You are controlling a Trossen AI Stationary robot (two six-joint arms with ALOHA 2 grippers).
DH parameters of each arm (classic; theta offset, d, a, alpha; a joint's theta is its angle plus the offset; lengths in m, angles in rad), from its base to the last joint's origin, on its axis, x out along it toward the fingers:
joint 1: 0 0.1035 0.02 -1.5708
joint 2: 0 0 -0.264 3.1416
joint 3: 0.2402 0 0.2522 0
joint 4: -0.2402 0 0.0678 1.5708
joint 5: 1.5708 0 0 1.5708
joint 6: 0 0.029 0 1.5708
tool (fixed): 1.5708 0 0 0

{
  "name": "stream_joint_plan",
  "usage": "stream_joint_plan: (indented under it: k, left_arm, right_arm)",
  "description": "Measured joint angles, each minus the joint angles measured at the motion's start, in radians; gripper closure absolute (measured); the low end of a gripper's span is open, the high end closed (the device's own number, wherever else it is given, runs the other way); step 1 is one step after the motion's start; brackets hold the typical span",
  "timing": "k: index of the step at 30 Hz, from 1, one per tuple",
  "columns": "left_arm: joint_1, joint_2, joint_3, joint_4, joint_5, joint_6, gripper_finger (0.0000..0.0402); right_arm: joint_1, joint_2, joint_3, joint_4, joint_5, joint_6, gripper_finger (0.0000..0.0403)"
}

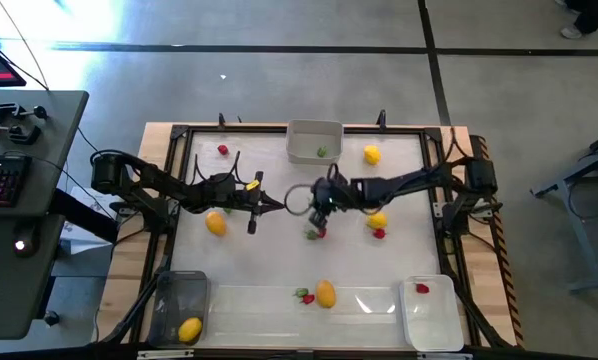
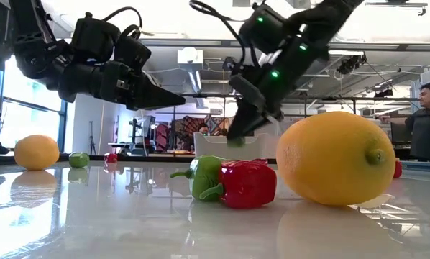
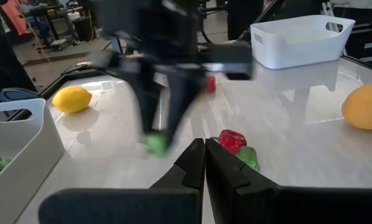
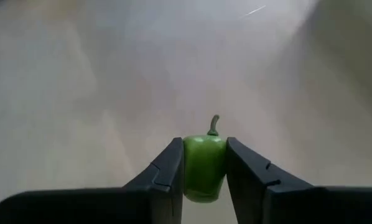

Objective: Sort produce into baskets
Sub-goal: Put the green chili pepper into the gray bin

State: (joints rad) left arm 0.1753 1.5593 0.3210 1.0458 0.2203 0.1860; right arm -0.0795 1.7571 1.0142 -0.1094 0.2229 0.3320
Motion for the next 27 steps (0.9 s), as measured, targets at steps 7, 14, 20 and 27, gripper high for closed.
stream_joint_plan:
  k: [7,14,20,27]
  left_arm:
    - [0.0,0.0,0.0,-0.001,0.0,0.007,0.0401]
    - [0.0,0.0,0.0,-0.001,0.0,0.008,0.0401]
    - [0.0,0.0,0.0,-0.001,-0.002,0.008,0.0402]
    - [0.0,0.0,0.0,-0.002,-0.015,0.008,0.0401]
  right_arm:
    - [-0.192,-0.003,0.132,-0.071,0.097,-0.12,0.032]
    - [-0.361,0.004,0.186,-0.023,0.013,-0.209,0.032]
    - [-0.426,0.081,0.256,-0.034,-0.04,-0.27,0.032]
    - [-0.481,0.182,0.38,-0.125,-0.085,-0.292,0.032]
